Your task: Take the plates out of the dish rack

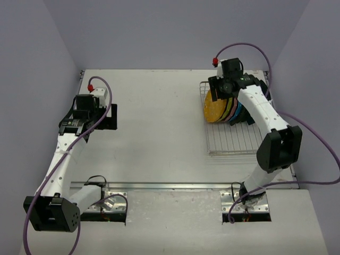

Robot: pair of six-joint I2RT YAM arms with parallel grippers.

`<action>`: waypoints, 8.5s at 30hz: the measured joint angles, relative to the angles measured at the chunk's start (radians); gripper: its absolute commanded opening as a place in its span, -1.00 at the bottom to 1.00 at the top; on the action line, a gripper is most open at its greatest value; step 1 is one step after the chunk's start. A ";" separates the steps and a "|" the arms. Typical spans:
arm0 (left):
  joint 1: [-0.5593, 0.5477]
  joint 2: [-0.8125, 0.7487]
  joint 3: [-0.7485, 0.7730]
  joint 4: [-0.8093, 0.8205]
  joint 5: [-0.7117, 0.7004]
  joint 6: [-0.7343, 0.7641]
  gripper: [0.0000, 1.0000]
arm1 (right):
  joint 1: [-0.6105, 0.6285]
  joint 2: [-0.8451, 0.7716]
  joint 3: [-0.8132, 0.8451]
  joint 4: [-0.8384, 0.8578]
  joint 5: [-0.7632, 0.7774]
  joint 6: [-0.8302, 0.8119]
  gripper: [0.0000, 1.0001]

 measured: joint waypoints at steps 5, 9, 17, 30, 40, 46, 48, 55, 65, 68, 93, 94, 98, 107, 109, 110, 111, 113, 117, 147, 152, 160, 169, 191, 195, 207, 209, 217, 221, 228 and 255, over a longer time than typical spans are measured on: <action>0.000 0.000 0.000 0.003 -0.004 0.000 1.00 | 0.009 0.038 0.017 0.007 0.057 -0.001 0.26; 0.000 -0.001 -0.004 0.007 -0.021 0.000 1.00 | 0.024 0.062 0.028 0.020 0.119 -0.004 0.27; 0.000 -0.003 -0.014 0.011 -0.040 0.000 1.00 | 0.069 0.118 0.047 0.026 0.256 -0.021 0.31; 0.000 -0.009 -0.021 0.013 -0.053 0.000 1.00 | 0.110 0.224 0.133 -0.032 0.416 -0.015 -0.10; 0.000 -0.010 -0.026 0.019 -0.056 0.000 1.00 | 0.081 0.189 0.162 -0.066 0.307 0.042 -0.28; 0.000 -0.008 -0.026 0.019 -0.055 -0.003 1.00 | 0.097 0.155 0.157 -0.086 0.208 0.082 -0.23; 0.000 -0.006 -0.026 0.019 -0.055 -0.003 1.00 | 0.098 0.163 0.157 -0.091 0.223 0.083 -0.23; 0.000 -0.006 -0.026 0.019 -0.056 -0.004 1.00 | 0.095 0.232 0.146 -0.108 0.240 0.100 -0.25; 0.000 -0.006 -0.026 0.020 -0.057 -0.003 1.00 | 0.086 0.247 0.143 -0.104 0.234 0.149 -0.99; 0.000 -0.006 -0.026 0.024 -0.060 -0.004 1.00 | 0.085 0.243 0.143 -0.104 0.227 0.152 -1.00; 0.000 -0.006 -0.027 0.032 -0.126 -0.026 1.00 | 0.100 0.030 0.165 -0.130 0.289 0.030 -1.00; 0.000 -0.007 -0.027 0.033 -0.126 -0.026 1.00 | 0.101 0.021 0.166 -0.126 0.289 0.021 -1.00; 0.000 -0.032 -0.027 0.037 -0.091 -0.026 1.00 | 0.105 -0.027 0.166 -0.108 0.255 -0.012 -1.00; 0.000 -0.231 -0.031 0.090 0.232 -0.009 1.00 | 0.104 -0.189 0.181 -0.116 -0.035 0.012 -1.00; 0.000 -0.257 -0.029 0.101 0.351 0.003 1.00 | 0.100 -0.208 0.181 -0.119 -0.177 0.033 -1.00; 0.000 -0.264 -0.027 0.103 0.411 0.008 1.00 | 0.099 -0.213 0.180 -0.120 -0.257 0.044 -1.00; 0.000 -0.265 -0.023 0.101 0.473 0.012 1.00 | 0.099 -0.213 0.173 -0.114 -0.341 0.057 -1.00; 0.000 -0.254 -0.012 0.106 0.590 0.007 0.97 | 0.099 -0.213 0.128 -0.080 -0.535 0.100 -1.00; 0.000 -0.205 0.001 0.147 0.815 -0.038 0.93 | 0.117 -0.188 0.012 -0.035 -0.823 0.183 -1.00; -0.060 0.106 -0.127 0.504 1.220 -0.464 -1.00 | 0.283 -0.050 0.013 0.018 -1.019 0.198 -0.41; -0.011 0.106 -0.152 0.527 1.245 -0.476 -1.00 | 0.281 -0.050 0.019 0.042 -1.019 0.217 0.80; 0.235 0.214 -0.156 0.491 1.230 -0.440 -1.00 | 0.256 -0.050 0.022 0.072 -0.923 0.248 0.98; 0.372 0.495 0.085 0.430 0.964 -0.375 -1.00 | 0.213 -0.065 -0.017 0.074 -0.712 0.256 0.97; 0.426 1.072 0.456 0.484 0.666 -0.450 -0.86 | 0.110 -0.209 -0.158 0.083 -0.647 0.215 0.98; 0.425 1.100 0.496 0.477 0.629 -0.449 -0.51 | 0.102 -0.209 -0.162 0.086 -0.607 0.215 0.98; 0.414 1.102 0.513 0.440 0.289 -0.300 0.46 | 0.090 -0.221 -0.196 0.088 -0.524 0.214 0.98; 0.405 1.091 0.512 0.424 0.224 -0.267 0.46 | 0.090 -0.230 -0.205 0.088 -0.479 0.207 0.98; 0.284 0.688 0.283 0.462 0.043 -0.103 0.47 | 0.089 -0.243 -0.212 0.072 -0.079 0.147 0.90; 0.148 0.353 0.188 0.512 0.003 -0.034 0.50 | 0.087 -0.198 -0.208 0.062 0.080 0.134 0.80; 0.043 0.039 0.069 0.549 -0.043 0.015 0.51 | 0.086 -0.103 -0.185 0.065 0.256 0.117 0.78; 0.040 -0.006 -0.047 0.406 -0.061 0.023 0.51 | 0.034 0.142 -0.022 0.090 0.368 0.119 -0.35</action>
